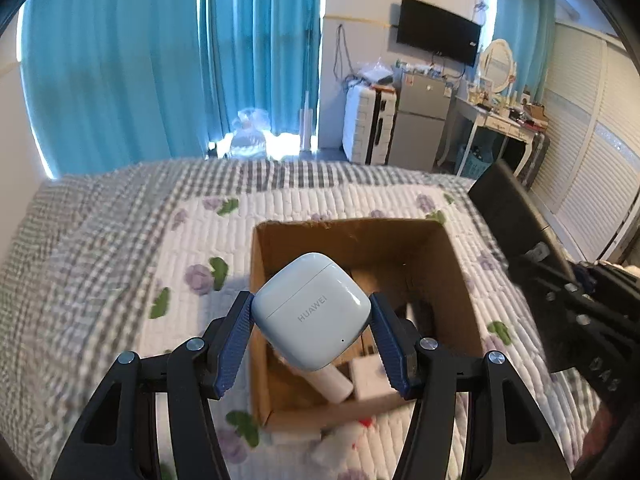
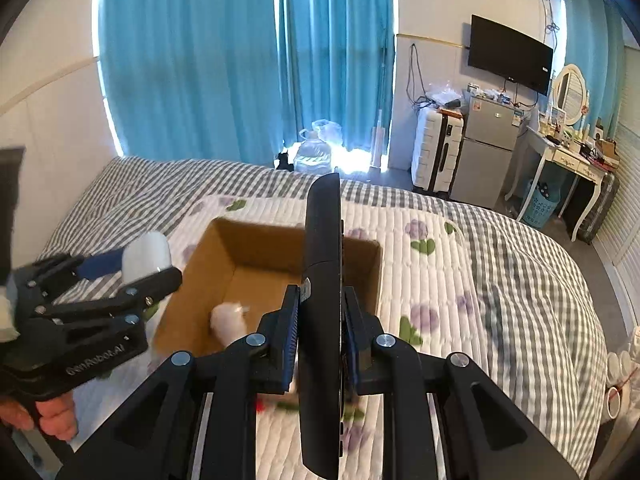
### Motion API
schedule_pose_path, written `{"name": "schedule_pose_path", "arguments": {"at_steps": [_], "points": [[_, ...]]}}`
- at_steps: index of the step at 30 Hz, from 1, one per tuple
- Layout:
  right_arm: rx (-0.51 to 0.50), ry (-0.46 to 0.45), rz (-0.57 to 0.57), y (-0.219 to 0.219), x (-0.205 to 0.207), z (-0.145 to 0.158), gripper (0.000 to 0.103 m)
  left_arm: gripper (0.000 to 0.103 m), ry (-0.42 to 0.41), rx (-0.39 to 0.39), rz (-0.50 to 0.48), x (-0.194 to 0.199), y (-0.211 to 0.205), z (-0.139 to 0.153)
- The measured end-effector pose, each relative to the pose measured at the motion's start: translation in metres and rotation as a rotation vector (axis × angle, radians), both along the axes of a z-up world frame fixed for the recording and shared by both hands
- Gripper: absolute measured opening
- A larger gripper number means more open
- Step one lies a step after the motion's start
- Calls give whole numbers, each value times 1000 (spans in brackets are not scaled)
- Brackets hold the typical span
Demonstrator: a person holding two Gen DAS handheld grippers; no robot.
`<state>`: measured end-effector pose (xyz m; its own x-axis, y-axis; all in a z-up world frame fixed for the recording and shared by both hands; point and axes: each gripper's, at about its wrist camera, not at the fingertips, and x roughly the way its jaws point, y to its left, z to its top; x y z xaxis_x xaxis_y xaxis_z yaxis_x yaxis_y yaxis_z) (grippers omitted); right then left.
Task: Organize rigid objects
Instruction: 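Drop the earbud case into the box with left gripper while right drops the remote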
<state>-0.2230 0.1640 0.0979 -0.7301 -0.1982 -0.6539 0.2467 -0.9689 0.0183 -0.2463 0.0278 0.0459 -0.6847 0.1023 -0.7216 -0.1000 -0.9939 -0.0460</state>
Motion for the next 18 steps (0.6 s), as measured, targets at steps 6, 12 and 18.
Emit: {"name": "schedule_pose_path", "arguments": {"at_steps": [6,12,18], "points": [[-1,-37,-6,6,-48,-36,19,59,-97,20,-12,-40,9,-60],[-41,-95,16,14,-68,-75,19,67,-56,-23,-76,-34,28,-71],[-34,-91,-3,17,-66,-73,19,70,14,-33,-83,-10,24,-44]]}}
